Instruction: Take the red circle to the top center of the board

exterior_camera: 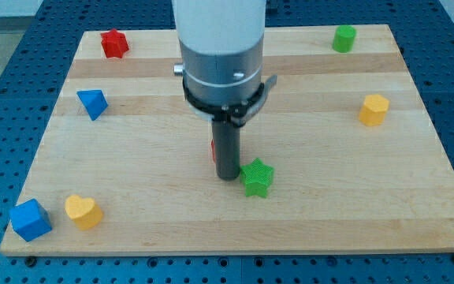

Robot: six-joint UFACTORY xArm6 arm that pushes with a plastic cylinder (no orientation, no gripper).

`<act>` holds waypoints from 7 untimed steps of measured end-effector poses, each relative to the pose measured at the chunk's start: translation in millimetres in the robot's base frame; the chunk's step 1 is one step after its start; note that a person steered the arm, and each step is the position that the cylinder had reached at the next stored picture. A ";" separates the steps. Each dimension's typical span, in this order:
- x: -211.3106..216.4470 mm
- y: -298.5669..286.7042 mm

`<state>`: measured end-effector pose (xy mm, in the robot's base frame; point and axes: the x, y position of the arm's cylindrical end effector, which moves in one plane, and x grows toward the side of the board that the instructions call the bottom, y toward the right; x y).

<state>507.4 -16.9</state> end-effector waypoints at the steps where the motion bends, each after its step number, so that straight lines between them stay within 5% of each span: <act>1: -32.6 -12.6; 7: -239.8 -10.6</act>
